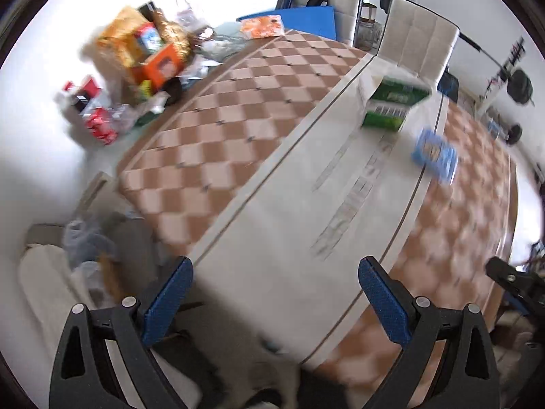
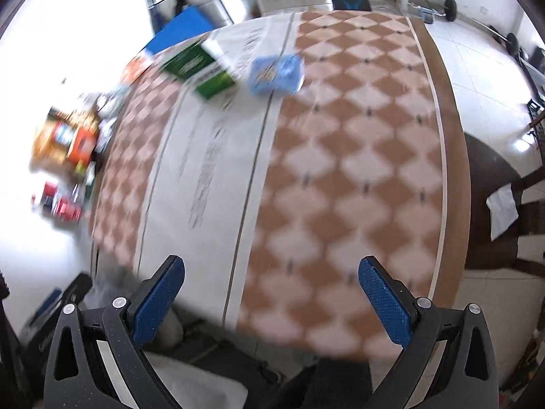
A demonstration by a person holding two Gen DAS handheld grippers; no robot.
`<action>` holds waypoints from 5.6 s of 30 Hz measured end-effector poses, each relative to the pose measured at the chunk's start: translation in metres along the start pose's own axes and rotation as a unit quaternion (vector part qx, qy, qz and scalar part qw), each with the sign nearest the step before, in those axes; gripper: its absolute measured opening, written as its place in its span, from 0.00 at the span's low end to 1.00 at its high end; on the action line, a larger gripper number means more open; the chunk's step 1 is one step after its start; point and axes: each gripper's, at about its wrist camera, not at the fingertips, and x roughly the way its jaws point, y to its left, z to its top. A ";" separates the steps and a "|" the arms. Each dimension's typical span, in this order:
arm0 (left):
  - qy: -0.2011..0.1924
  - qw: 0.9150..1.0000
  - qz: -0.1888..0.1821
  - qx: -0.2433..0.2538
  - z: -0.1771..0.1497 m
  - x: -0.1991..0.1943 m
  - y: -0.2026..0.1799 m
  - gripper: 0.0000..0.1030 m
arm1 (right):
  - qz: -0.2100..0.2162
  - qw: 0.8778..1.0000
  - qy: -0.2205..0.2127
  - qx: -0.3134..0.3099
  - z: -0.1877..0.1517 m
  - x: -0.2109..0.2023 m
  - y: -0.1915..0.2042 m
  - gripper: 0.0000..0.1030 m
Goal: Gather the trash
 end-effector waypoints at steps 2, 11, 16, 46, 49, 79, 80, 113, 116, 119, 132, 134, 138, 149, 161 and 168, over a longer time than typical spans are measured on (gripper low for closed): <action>0.006 1.000 -0.013 -0.016 0.037 0.020 -0.026 0.97 | -0.003 1.000 0.000 0.015 0.054 0.024 -0.006 1.00; 0.045 0.993 -0.106 -0.039 0.155 0.053 -0.097 0.96 | -0.026 0.997 0.019 0.075 0.204 0.103 -0.050 1.00; 0.072 0.993 -0.096 -0.020 0.221 0.074 -0.127 0.96 | -0.021 0.993 0.047 0.103 0.253 0.135 -0.064 1.00; 0.149 0.980 0.019 0.131 0.227 0.181 -0.156 0.85 | -0.014 0.996 0.088 -0.024 0.254 0.224 0.032 0.22; 0.130 0.985 0.009 0.114 0.223 0.165 -0.148 0.85 | -0.016 0.998 0.063 -0.027 0.254 0.213 0.033 0.13; -0.035 0.993 -0.089 0.064 0.019 -0.046 -0.005 0.85 | 0.050 0.996 -0.054 -0.052 0.044 -0.004 0.020 0.09; -0.037 0.993 -0.088 0.064 0.007 -0.051 0.007 0.85 | 0.052 0.996 -0.057 -0.052 0.029 -0.012 0.022 0.09; 0.281 0.944 -0.170 0.010 -0.294 0.363 0.101 0.85 | -0.023 0.981 0.183 -0.052 -0.358 0.334 -0.070 0.09; 0.310 0.934 -0.178 0.019 -0.305 0.423 0.086 0.86 | -0.034 0.980 0.195 -0.031 -0.357 0.399 -0.097 0.09; 0.327 0.927 -0.183 0.026 -0.317 0.465 0.075 0.87 | -0.036 0.977 0.207 -0.015 -0.356 0.446 -0.114 0.09; 0.303 0.941 -0.149 0.025 -0.317 0.468 0.081 0.90 | -0.033 0.978 0.207 -0.013 -0.348 0.521 -0.110 0.51; 0.280 0.951 -0.123 0.035 -0.315 0.450 0.088 0.90 | -0.052 0.978 0.201 -0.027 -0.345 0.513 -0.105 0.56; 0.246 0.965 -0.083 0.045 -0.318 0.410 0.098 0.90 | -0.080 0.977 0.191 -0.051 -0.345 0.482 -0.094 0.81; 0.201 0.977 -0.044 0.059 -0.326 0.258 0.121 1.00 | -0.092 0.977 0.173 -0.088 -0.363 0.330 -0.060 0.99; 0.163 0.979 -0.077 0.094 -0.300 0.077 0.107 1.00 | -0.021 0.982 0.163 -0.091 -0.348 0.120 -0.033 0.99; 0.128 0.974 -0.134 0.129 -0.269 -0.016 0.097 1.00 | 0.030 0.985 0.145 -0.085 -0.319 -0.009 -0.029 0.99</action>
